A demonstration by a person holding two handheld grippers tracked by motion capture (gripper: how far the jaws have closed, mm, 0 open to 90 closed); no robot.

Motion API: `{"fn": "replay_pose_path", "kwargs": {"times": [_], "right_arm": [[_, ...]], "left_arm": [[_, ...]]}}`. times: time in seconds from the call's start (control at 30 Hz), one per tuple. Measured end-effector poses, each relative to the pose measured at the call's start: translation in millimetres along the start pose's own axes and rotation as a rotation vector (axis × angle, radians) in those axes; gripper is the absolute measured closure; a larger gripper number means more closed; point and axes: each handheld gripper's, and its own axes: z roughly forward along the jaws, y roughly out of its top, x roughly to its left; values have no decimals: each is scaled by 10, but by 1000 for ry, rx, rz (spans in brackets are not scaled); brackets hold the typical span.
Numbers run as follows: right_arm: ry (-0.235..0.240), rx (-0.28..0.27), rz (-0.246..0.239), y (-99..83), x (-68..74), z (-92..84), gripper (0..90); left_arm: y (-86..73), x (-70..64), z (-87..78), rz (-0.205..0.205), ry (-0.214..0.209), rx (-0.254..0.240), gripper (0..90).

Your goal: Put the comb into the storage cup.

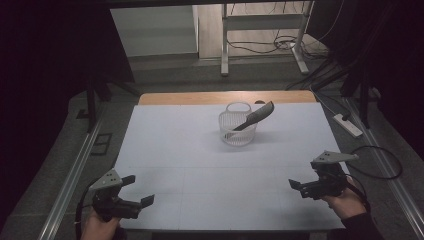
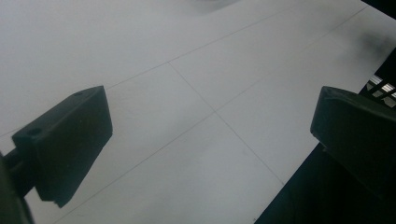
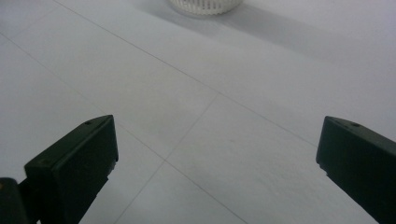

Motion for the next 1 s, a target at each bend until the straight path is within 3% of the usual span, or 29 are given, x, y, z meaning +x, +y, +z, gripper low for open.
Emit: {"fn": "replay_pose_path", "kwargs": {"times": [1.0], "right_arm": [[-105, -8, 87, -371, -11, -337, 0]], "left_arm": [[-5, 18, -15, -16, 24, -3, 0]]}}
